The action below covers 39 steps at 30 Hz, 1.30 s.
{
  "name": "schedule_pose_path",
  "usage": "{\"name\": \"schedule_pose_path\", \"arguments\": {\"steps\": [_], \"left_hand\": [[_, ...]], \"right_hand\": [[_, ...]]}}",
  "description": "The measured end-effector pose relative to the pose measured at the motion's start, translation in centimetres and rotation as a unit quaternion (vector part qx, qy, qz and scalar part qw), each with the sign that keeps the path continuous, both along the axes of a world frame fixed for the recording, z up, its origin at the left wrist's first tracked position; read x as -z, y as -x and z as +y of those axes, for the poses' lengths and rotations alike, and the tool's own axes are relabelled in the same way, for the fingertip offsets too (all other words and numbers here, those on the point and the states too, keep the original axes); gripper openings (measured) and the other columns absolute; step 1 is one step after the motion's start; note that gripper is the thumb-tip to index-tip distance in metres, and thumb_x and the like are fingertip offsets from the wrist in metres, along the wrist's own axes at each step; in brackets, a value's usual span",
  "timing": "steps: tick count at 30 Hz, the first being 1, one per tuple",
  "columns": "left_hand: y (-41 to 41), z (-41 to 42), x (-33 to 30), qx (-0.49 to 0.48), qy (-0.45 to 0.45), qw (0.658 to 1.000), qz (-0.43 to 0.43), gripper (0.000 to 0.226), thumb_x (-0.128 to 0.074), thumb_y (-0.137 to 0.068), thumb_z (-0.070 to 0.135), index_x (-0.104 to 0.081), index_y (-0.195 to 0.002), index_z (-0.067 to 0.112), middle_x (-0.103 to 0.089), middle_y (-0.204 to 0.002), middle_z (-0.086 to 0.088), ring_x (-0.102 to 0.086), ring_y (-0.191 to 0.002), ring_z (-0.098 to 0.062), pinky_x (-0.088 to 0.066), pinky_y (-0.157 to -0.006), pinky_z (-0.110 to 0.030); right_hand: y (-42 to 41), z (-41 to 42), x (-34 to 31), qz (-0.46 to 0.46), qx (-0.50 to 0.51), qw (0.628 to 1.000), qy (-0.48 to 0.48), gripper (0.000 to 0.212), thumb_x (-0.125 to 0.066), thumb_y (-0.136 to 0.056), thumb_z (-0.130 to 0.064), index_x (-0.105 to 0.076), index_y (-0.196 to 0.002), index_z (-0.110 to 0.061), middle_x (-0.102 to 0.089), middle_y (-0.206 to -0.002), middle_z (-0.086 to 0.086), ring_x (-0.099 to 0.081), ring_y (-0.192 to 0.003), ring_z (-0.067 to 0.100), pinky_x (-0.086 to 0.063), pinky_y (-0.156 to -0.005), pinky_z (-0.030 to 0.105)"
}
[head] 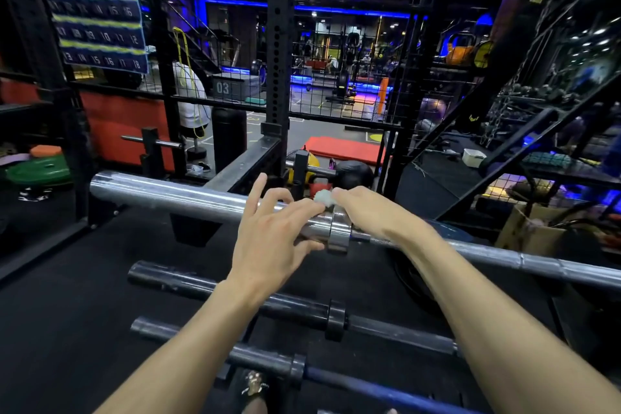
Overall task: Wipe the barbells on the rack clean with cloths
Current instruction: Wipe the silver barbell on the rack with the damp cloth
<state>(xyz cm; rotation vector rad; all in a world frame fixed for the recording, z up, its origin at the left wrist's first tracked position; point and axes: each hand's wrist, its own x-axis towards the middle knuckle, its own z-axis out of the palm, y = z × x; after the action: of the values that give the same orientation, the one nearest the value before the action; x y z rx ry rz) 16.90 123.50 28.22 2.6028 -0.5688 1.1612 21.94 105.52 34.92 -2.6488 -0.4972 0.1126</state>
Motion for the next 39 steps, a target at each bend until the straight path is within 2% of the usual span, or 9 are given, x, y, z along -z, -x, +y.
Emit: {"name": "schedule_pose_path", "arguments": {"steps": [5,10,18,23,25,27,29,33,39], "left_hand": [[0.1,-0.6,1.1,-0.014,0.021,0.999,-0.032,0.062,-0.097,-0.054,0.024,-0.068,-0.108,0.020,-0.068,-0.100,0.016,-0.057,-0.098,-0.021,-0.020,-0.124,-0.048],[0.0,-0.8,1.2,-0.004,0.025,0.999,-0.020,0.059,-0.097,-0.055,0.027,-0.069,-0.106,0.022,-0.068,-0.107,0.018,-0.056,-0.102,-0.020,-0.020,-0.124,-0.047],[-0.3,1.6,-3.5,0.020,-0.088,0.989,0.117,0.069,-0.053,-0.084,0.070,-0.054,-0.141,0.030,-0.059,-0.134,0.015,-0.033,-0.140,-0.019,0.003,-0.126,-0.052],[-2.1,0.9,-5.3,0.023,-0.170,0.945,0.280,0.070,-0.043,-0.095,0.067,-0.037,-0.154,0.029,-0.051,-0.146,0.012,-0.010,-0.153,-0.017,0.014,-0.122,-0.056],[-2.3,1.1,-4.8,0.041,-0.161,0.948,0.270,0.061,-0.050,-0.096,0.060,-0.046,-0.147,0.026,-0.054,-0.141,0.012,-0.016,-0.150,-0.014,0.011,-0.123,-0.055],[-2.4,1.5,-4.2,0.057,-0.149,0.958,0.237,0.048,-0.058,-0.096,0.053,-0.054,-0.135,0.026,-0.058,-0.130,0.013,-0.025,-0.144,-0.011,0.009,-0.124,-0.052],[-2.3,1.5,-3.7,0.065,-0.134,0.969,0.195,0.036,-0.062,-0.094,0.051,-0.060,-0.119,0.025,-0.061,-0.115,0.013,-0.034,-0.136,-0.012,0.009,-0.125,-0.048],[-1.9,1.6,-3.4,0.081,-0.108,0.981,0.142,0.046,-0.063,-0.092,0.056,-0.062,-0.127,0.027,-0.061,-0.104,0.012,-0.041,-0.129,-0.013,0.012,-0.126,-0.042],[-1.7,2.0,-3.2,0.076,-0.111,0.980,0.148,0.053,-0.058,-0.092,0.061,-0.056,-0.136,0.032,-0.054,-0.102,0.020,-0.037,-0.129,-0.008,0.022,-0.121,-0.037]], "right_hand": [[5.0,-0.9,1.7,-0.113,-0.064,0.991,0.012,0.042,-0.035,-0.107,-0.046,-0.044,-0.141,-0.023,-0.051,-0.128,-0.004,-0.052,-0.112,0.018,-0.042,-0.097,0.040],[0.8,0.1,0.1,-0.117,0.034,0.991,-0.047,0.036,-0.041,-0.106,-0.034,-0.045,-0.076,-0.014,-0.052,-0.072,0.001,-0.051,-0.071,0.023,-0.036,-0.064,0.037],[0.0,-4.1,0.5,-0.035,0.138,0.917,-0.374,0.060,-0.047,-0.099,-0.050,-0.066,-0.087,0.005,-0.062,-0.073,0.014,-0.051,-0.066,0.018,-0.039,-0.071,0.035],[3.8,-2.2,-0.3,-0.149,0.067,0.961,-0.223,0.046,-0.037,-0.109,-0.026,-0.055,-0.083,0.008,-0.058,-0.082,0.017,-0.051,-0.078,0.027,-0.034,-0.069,0.038],[5.1,-1.1,1.5,-0.194,-0.031,0.973,-0.118,0.039,-0.035,-0.111,-0.024,-0.064,-0.117,0.001,-0.062,-0.113,0.016,-0.054,-0.104,0.025,-0.039,-0.091,0.038],[5.6,-0.6,3.0,-0.211,-0.060,0.976,-0.001,0.049,-0.032,-0.111,-0.033,-0.038,-0.154,-0.010,-0.047,-0.145,0.005,-0.044,-0.130,0.019,-0.035,-0.109,0.033],[5.0,-0.4,2.5,-0.207,-0.044,0.976,0.043,0.045,-0.030,-0.110,-0.036,-0.041,-0.148,-0.014,-0.048,-0.139,0.002,-0.046,-0.126,0.023,-0.041,-0.104,0.040],[1.1,0.5,-0.6,-0.064,0.014,0.998,-0.006,0.038,-0.033,-0.111,-0.030,-0.061,-0.108,-0.005,-0.058,-0.096,0.014,-0.057,-0.093,0.033,-0.045,-0.080,0.040],[3.4,-0.1,-0.6,0.013,-0.048,0.997,-0.054,0.045,-0.028,-0.110,-0.039,-0.057,-0.131,-0.012,-0.061,-0.133,0.014,-0.055,-0.122,0.033,-0.043,-0.105,0.044]]}}
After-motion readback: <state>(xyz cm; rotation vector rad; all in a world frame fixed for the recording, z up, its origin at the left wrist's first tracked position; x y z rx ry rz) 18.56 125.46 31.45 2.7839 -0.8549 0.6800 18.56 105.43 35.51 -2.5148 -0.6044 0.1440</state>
